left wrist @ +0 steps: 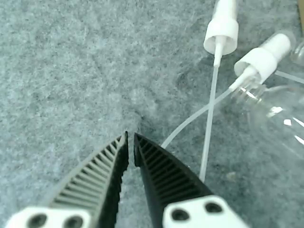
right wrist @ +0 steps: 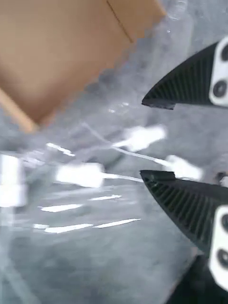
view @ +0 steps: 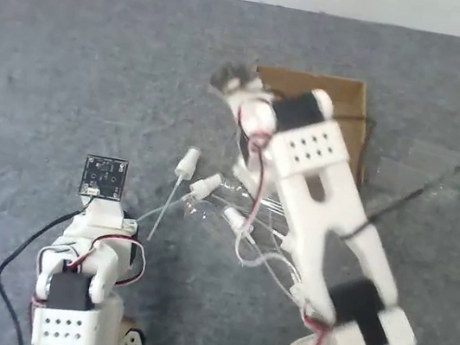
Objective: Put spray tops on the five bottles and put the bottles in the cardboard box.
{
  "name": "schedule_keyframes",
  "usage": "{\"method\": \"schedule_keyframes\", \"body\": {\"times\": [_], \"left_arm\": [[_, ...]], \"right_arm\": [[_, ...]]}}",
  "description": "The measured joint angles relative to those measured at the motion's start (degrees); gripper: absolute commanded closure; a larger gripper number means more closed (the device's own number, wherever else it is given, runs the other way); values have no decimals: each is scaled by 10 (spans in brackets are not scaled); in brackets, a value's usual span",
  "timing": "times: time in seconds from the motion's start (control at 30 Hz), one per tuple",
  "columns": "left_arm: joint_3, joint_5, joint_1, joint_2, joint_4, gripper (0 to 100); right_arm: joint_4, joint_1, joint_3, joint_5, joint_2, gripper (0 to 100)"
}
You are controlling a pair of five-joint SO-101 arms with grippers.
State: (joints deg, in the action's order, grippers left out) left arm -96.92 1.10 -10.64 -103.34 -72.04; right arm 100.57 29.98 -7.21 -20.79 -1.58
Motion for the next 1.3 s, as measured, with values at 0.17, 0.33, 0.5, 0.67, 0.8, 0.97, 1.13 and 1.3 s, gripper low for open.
{"method": "schedule_keyframes", "body": {"times": [0.17, 0.33, 0.5, 0.67, 0.8, 0.97, 1.13, 1.3], "left_arm": [[0, 0, 0, 0, 0, 988], [0, 0, 0, 0, 0, 988], [0, 0, 0, 0, 0, 988], [0, 0, 0, 0, 0, 988], [0, 0, 0, 0, 0, 988], [0, 0, 0, 0, 0, 988], [0, 0, 0, 0, 0, 988], [0, 0, 0, 0, 0, 988]], "right_arm": [[-30, -11, 191, -51, 154, 826], [-96, -37, 348, -69, 298, 826], [-149, -55, 448, -69, 344, 826], [-211, -57, 542, -92, 344, 826], [-222, -57, 584, -115, 345, 825], [-221, -58, 618, -122, 348, 823], [-263, -57, 682, -123, 348, 825], [-291, -57, 696, -123, 348, 838]]}}
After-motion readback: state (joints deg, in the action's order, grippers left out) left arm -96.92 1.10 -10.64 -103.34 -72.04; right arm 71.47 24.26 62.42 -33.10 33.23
